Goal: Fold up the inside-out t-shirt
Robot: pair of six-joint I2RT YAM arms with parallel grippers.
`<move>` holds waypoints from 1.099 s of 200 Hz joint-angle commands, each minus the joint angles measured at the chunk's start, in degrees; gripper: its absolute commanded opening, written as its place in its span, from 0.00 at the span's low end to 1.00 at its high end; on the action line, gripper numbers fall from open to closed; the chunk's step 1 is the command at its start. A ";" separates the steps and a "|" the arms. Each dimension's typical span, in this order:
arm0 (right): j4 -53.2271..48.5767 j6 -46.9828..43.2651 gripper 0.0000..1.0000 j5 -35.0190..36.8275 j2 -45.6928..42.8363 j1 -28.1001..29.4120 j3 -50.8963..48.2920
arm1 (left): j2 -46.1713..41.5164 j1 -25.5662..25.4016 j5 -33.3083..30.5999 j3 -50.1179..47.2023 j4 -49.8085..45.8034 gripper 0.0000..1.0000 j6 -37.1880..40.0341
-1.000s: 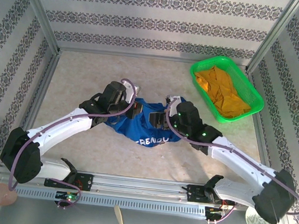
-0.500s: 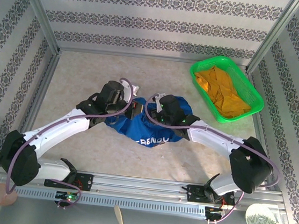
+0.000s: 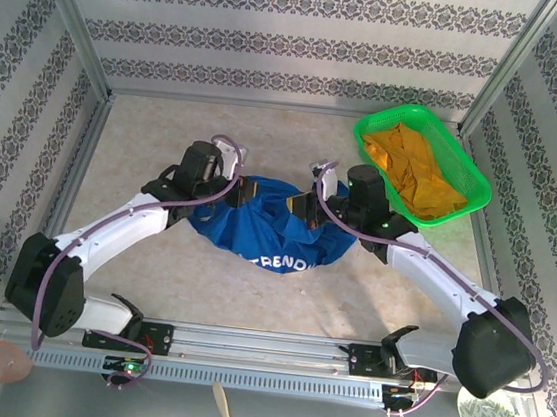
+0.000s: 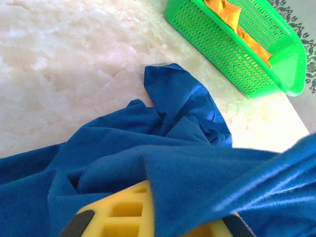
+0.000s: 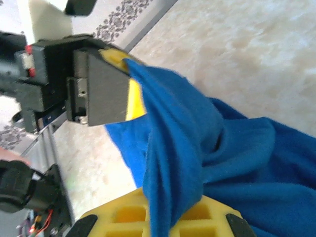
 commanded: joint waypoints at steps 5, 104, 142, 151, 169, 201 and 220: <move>1.59 -0.09 0.00 -8.36 -0.51 -2.64 0.35 | 1.39 3.16 -8.39 1.10 -3.84 0.40 0.54; -0.53 2.78 0.00 -8.71 -4.13 -5.45 3.40 | -10.16 -17.48 -28.43 -8.62 3.50 0.69 -4.50; -1.86 3.56 0.00 -8.67 -6.33 -5.46 4.37 | -4.14 -22.80 -36.25 -6.81 8.52 0.69 -3.46; -2.04 3.72 0.00 -8.70 -6.87 -5.38 4.38 | -2.73 -22.85 -38.64 -6.17 8.75 0.69 -3.89; -2.25 4.24 0.00 -8.92 -7.92 -5.29 4.21 | -0.30 -22.85 -43.47 -3.81 8.28 0.68 -4.34; -3.04 4.82 0.00 -9.93 -9.30 -4.68 4.21 | 3.54 -21.27 -47.65 0.92 6.43 0.65 -4.69; -2.98 5.18 0.00 -10.44 -9.65 -4.10 4.18 | 4.39 -20.21 -43.46 1.58 9.27 0.69 -2.91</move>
